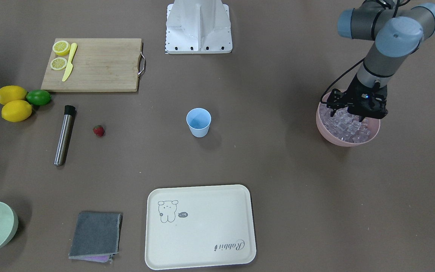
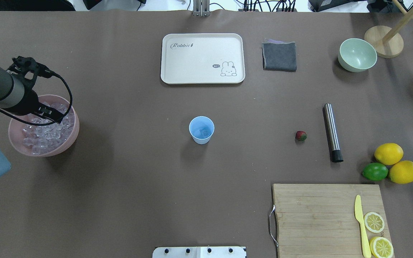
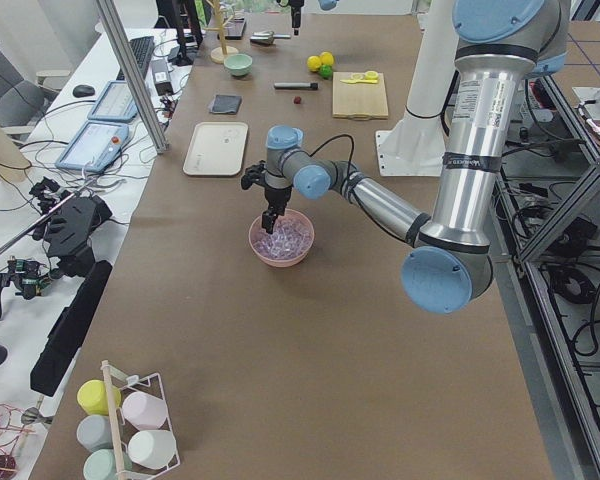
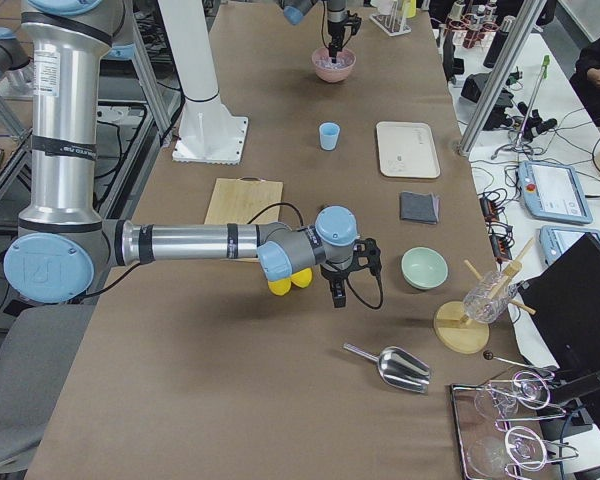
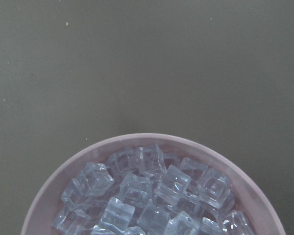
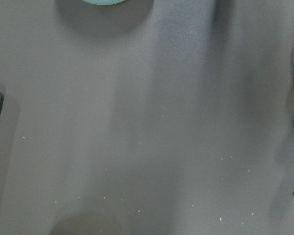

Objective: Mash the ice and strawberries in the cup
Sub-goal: 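Lower the left gripper into the ice bowl and grasp another ice cube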

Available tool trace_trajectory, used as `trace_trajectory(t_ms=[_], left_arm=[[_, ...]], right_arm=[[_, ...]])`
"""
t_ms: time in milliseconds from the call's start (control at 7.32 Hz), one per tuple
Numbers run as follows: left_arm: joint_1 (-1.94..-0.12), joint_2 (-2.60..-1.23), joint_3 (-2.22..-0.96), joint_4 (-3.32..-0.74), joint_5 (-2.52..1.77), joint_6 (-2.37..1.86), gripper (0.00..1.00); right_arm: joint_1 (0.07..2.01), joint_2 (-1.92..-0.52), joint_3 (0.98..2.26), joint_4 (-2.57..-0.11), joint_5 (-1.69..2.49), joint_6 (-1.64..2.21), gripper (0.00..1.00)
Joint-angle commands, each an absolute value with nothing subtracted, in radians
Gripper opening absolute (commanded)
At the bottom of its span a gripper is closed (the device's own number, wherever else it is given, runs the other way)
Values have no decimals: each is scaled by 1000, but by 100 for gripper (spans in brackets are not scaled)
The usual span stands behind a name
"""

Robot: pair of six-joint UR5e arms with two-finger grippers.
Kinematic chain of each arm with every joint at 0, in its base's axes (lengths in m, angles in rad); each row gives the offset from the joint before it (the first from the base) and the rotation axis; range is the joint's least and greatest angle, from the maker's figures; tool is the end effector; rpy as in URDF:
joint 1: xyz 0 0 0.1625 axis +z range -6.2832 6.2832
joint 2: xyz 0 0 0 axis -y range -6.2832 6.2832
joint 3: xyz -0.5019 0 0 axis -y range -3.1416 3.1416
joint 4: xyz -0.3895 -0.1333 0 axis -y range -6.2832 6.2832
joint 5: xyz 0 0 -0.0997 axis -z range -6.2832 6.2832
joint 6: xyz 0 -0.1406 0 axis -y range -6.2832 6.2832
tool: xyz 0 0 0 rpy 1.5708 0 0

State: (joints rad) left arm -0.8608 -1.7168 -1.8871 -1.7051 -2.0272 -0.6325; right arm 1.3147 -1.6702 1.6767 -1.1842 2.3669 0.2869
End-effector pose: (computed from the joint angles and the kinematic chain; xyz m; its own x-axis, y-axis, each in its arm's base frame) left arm 0.3207 -0.4826 0.5337 0.7376 0.2525 -0.6262 -0.1279 0.9629 0.2376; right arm -0.0872 -0.4625 0.7120 0.6487 -0.1711 0.7415 0.0526 0.9822 0.1806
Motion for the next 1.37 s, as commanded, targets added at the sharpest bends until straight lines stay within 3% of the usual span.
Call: trace_trajectory(t_ms=[0, 957, 1230], left_arm=[[-858, -1720, -1873, -1704, -2039, -681, 88], [-834, -1721, -1832, -1704, -2045, -733, 88], [-836, -1707, -1833, -1704, -2045, -733, 96]], right_arm=[[1315, -1669, 1674, -1184, 2365, 285, 100], [1315, -1669, 1678, -1184, 2367, 288, 100], [1315, -1671, 1678, -1184, 2367, 288, 100]])
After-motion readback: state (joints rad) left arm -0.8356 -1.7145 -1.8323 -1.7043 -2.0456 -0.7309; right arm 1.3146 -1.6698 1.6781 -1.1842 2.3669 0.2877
